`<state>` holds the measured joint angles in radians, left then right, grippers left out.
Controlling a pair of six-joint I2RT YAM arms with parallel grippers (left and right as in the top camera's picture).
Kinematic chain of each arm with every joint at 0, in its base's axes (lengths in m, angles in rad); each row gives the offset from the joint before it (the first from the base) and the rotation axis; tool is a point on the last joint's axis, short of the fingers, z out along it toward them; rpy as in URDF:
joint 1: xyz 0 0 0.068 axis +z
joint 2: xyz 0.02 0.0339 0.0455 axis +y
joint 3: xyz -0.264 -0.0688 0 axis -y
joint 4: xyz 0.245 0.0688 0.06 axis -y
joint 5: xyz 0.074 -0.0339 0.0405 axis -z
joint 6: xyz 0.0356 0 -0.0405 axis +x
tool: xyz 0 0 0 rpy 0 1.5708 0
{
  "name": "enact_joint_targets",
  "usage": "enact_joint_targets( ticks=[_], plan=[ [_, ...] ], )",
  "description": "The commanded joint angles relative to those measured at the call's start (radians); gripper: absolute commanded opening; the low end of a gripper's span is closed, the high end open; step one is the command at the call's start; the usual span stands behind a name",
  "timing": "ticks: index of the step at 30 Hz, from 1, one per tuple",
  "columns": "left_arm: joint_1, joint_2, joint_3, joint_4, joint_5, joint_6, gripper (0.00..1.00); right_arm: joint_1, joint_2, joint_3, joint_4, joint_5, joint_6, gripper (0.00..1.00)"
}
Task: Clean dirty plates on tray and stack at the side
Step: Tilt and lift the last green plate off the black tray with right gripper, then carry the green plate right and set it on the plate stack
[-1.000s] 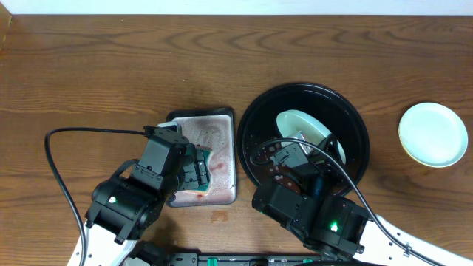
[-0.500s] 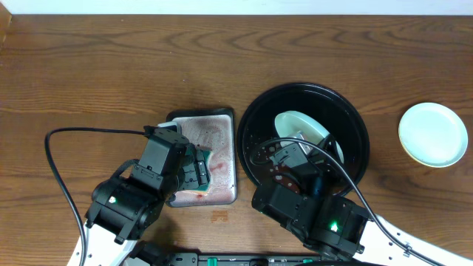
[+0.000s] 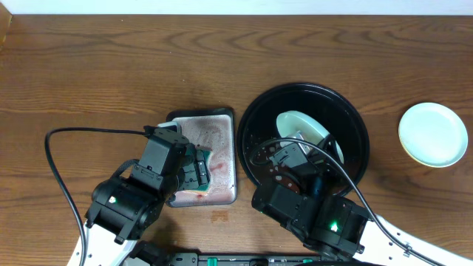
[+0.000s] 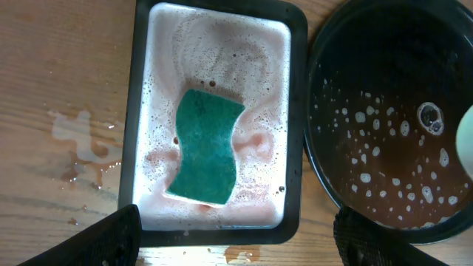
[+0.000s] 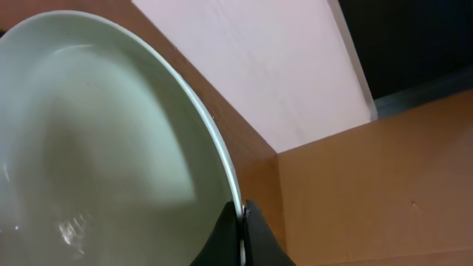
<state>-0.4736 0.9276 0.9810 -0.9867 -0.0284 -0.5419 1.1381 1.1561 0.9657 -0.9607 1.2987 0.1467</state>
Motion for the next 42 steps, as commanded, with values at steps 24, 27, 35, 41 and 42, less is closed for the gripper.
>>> enact_joint_targets(
  ticks=[24, 27, 35, 41, 42],
  plan=[
    [0.004, 0.000, 0.006, -0.002, -0.002, 0.010, 0.84, -1.069, -0.005, 0.000, 0.175, -1.309, 0.054, 0.01],
    [0.004, 0.000, 0.006, -0.002, -0.002, 0.010, 0.83, -1.313, 0.015, 0.000, 0.230, -1.497, 0.054, 0.01],
    [0.004, 0.000, 0.006, -0.002, -0.001, 0.010, 0.84, -1.807, 0.187, 0.000, 0.333, -1.532, 0.162, 0.01],
    [0.004, 0.000, 0.006, -0.002, -0.002, 0.011, 0.84, -1.956, 0.368, 0.000, 0.460, -1.536, 0.237, 0.01],
    [0.004, 0.000, 0.006, -0.002, -0.001, 0.010, 0.84, -1.969, 0.388, 0.000, 0.476, -1.535, 0.234, 0.01]
  ],
)
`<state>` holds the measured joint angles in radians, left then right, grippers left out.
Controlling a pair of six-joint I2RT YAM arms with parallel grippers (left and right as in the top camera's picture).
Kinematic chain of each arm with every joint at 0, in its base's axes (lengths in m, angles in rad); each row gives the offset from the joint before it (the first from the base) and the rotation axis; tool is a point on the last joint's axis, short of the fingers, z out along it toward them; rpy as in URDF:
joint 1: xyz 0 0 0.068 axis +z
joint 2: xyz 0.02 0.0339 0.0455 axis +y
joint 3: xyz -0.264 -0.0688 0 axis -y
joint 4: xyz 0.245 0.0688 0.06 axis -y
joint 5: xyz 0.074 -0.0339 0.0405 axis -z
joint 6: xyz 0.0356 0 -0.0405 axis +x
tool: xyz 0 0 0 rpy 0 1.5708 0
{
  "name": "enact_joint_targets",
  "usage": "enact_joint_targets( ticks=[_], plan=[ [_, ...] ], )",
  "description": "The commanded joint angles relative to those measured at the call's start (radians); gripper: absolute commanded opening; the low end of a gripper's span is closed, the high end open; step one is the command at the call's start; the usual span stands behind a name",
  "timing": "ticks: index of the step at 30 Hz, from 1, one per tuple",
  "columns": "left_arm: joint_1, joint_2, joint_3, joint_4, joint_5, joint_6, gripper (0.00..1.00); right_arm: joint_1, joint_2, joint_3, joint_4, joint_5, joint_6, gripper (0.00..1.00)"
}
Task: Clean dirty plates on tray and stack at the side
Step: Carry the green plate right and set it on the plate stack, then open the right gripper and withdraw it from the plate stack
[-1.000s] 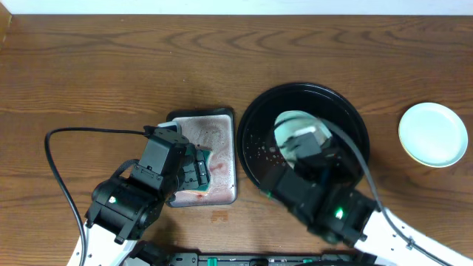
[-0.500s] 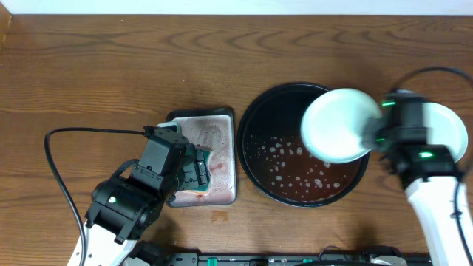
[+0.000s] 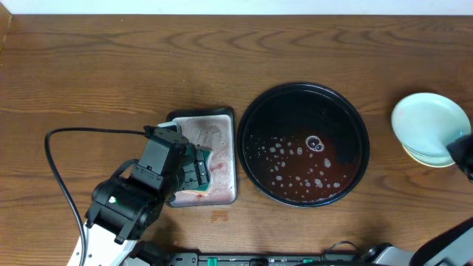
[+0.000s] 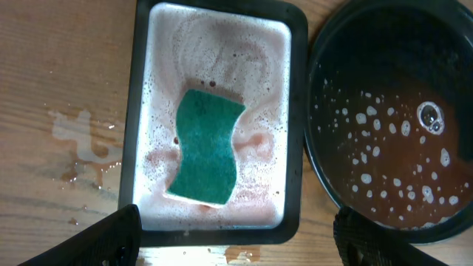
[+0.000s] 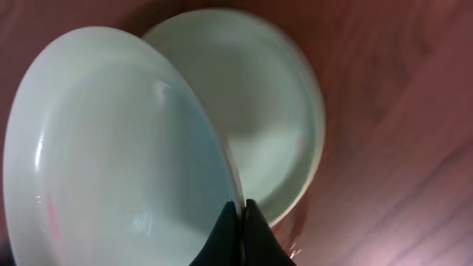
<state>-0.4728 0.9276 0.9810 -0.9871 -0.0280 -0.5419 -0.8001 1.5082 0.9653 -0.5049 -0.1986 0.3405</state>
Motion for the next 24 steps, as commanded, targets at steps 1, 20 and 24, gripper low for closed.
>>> enact_joint_targets(
  ticks=[1, 20, 24],
  plan=[
    [0.003, 0.000, 0.006, -0.002, -0.002, 0.010, 0.83, -0.040, 0.055, 0.000, 0.038, -0.039, 0.029, 0.01],
    [0.003, 0.000, 0.006, -0.002, -0.002, 0.010, 0.83, 0.285, -0.244, 0.002, -0.046, -0.301, -0.220, 0.56],
    [0.003, 0.000, 0.006, -0.002, -0.002, 0.010, 0.83, 0.473, -0.245, 0.001, -0.167, -0.220, -0.306, 0.55]
  ],
)
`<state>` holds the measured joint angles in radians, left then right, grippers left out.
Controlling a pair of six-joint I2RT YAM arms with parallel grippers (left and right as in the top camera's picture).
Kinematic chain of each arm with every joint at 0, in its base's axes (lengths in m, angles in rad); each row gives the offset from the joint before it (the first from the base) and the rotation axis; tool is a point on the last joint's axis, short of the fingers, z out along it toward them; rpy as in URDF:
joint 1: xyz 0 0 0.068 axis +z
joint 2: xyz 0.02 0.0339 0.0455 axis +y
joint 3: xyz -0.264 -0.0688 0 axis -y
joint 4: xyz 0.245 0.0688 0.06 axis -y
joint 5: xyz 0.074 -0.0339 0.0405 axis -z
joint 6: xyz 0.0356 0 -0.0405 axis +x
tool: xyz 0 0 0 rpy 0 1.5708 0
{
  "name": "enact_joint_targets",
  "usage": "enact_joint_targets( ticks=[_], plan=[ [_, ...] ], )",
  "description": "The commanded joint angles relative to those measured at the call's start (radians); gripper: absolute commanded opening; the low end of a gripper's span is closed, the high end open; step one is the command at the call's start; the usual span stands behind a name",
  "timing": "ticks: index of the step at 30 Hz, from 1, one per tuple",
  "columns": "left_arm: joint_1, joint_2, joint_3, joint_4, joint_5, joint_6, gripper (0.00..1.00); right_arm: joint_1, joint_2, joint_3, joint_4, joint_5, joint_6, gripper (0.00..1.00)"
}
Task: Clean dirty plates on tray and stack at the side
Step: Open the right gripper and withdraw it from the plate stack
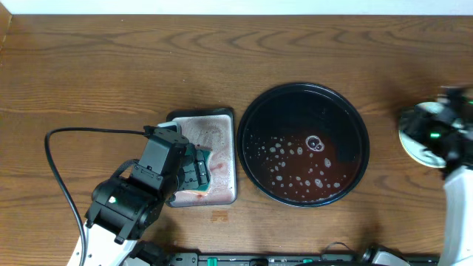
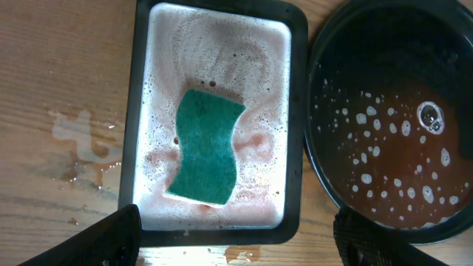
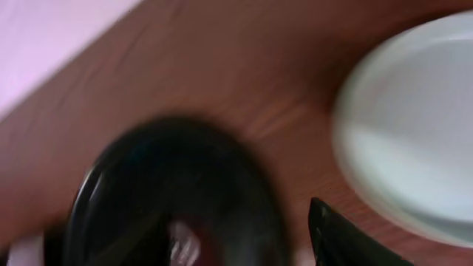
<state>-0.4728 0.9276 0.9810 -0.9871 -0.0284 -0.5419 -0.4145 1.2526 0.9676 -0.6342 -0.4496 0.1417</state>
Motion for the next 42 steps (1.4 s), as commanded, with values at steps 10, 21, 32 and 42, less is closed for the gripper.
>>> enact_joint_targets(
  ticks=[10, 21, 32, 42],
  plan=[
    [0.003, 0.000, 0.006, -0.002, -0.001, 0.010, 0.84, 0.325, 0.058, -0.013, -0.138, 0.109, -0.159, 0.50],
    [0.003, 0.000, 0.006, -0.002, -0.001, 0.010, 0.83, 0.331, 0.046, -0.013, -0.175, 0.040, -0.158, 0.52],
    [0.003, 0.000, 0.006, -0.002, -0.001, 0.010, 0.84, 0.332, -0.190, -0.013, -0.149, -0.204, -0.209, 0.70],
    [0.003, 0.000, 0.006, -0.002, -0.002, 0.010, 0.83, 0.331, -0.470, -0.013, -0.238, -0.261, -0.177, 0.99]
  ],
)
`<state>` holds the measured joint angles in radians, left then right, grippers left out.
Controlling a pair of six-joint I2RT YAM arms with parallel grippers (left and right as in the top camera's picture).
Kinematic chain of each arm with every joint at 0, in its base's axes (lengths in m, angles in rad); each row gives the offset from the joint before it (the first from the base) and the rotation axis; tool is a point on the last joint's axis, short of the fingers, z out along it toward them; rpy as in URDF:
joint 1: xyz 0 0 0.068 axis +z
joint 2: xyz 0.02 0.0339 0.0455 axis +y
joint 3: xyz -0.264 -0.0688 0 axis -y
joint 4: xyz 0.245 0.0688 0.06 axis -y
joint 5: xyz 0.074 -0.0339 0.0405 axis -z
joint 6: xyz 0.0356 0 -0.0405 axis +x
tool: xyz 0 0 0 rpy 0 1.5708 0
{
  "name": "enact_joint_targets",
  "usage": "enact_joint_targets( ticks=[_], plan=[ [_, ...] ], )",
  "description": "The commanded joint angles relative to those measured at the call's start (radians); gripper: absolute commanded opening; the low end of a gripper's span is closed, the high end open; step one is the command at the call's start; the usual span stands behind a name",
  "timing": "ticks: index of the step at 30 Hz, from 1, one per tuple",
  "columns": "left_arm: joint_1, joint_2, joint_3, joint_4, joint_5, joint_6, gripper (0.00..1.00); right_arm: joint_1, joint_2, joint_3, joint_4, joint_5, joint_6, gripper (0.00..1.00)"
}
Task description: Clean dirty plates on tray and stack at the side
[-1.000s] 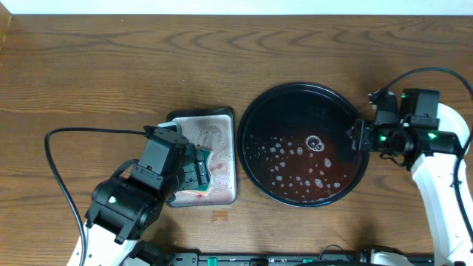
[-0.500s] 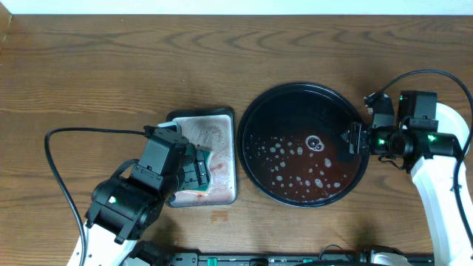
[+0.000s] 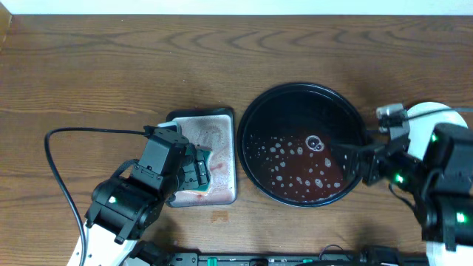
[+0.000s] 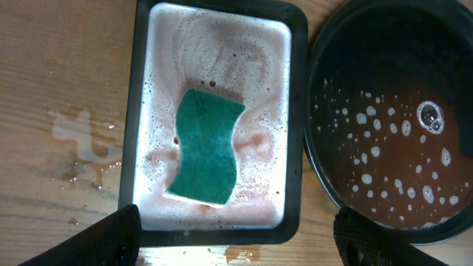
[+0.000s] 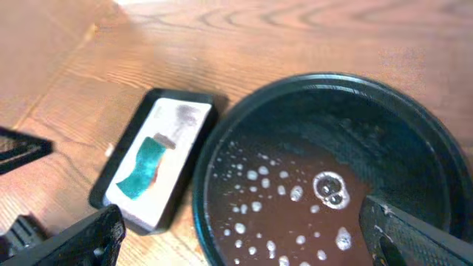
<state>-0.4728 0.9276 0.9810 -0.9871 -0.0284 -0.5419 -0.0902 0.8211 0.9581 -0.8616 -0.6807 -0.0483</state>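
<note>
The round black tray [image 3: 303, 92] holds only brownish water with foam spots, and no plate lies in it. Pale green plates [image 3: 430, 113] sit stacked at the right edge of the table, partly hidden under my right arm. My right gripper [image 3: 363, 161] [image 5: 251, 247] hangs open and empty over the tray's right rim. My left gripper [image 3: 196, 168] [image 4: 236, 247] is also open and empty, above the near end of the foamy rectangular tray [image 4: 295, 111]. A green sponge [image 4: 205, 146] [image 5: 142, 168] lies in that tray.
A black cable [image 3: 55, 159] loops over the table left of my left arm. Small puddles [image 4: 81, 140] wet the wood left of the rectangular tray. The two trays sit almost edge to edge.
My right gripper was over the plate stack at the table's right edge. It is now open over the round tray's right rim. The left arm, sponge and trays have not moved.
My right gripper was shut on a plate's rim, holding it tilted over the round tray. Then it held that plate above the other plate at the right. Then the plate lay on the stack with the gripper off it. Now the gripper is back at the round tray.
</note>
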Motion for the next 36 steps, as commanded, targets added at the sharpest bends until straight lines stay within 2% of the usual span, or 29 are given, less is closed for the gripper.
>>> enact_joint_targets(
  ticks=[1, 12, 17, 22, 29, 36],
  plan=[
    [0.003, 0.000, 0.006, -0.002, -0.002, 0.010, 0.84, 0.007, -0.055, -0.003, -0.012, -0.027, 0.013, 0.99],
    [0.003, 0.000, 0.006, -0.002, -0.001, 0.010, 0.84, 0.051, -0.096, -0.004, -0.019, 0.006, -0.001, 0.99],
    [0.003, 0.000, 0.006, -0.002, -0.002, 0.010, 0.83, 0.112, -0.147, -0.035, 0.127, 0.128, -0.042, 0.99],
    [0.003, 0.000, 0.006, -0.002, -0.002, 0.010, 0.84, 0.146, -0.275, -0.192, 0.286, 0.273, -0.065, 0.99],
    [0.003, 0.000, 0.006, -0.002, -0.002, 0.010, 0.83, 0.136, -0.542, -0.463, 0.314, 0.364, -0.065, 0.99],
    [0.003, 0.000, 0.006, -0.002, -0.001, 0.010, 0.84, 0.136, -0.743, -0.703, 0.457, 0.445, -0.065, 0.99]
  ],
)
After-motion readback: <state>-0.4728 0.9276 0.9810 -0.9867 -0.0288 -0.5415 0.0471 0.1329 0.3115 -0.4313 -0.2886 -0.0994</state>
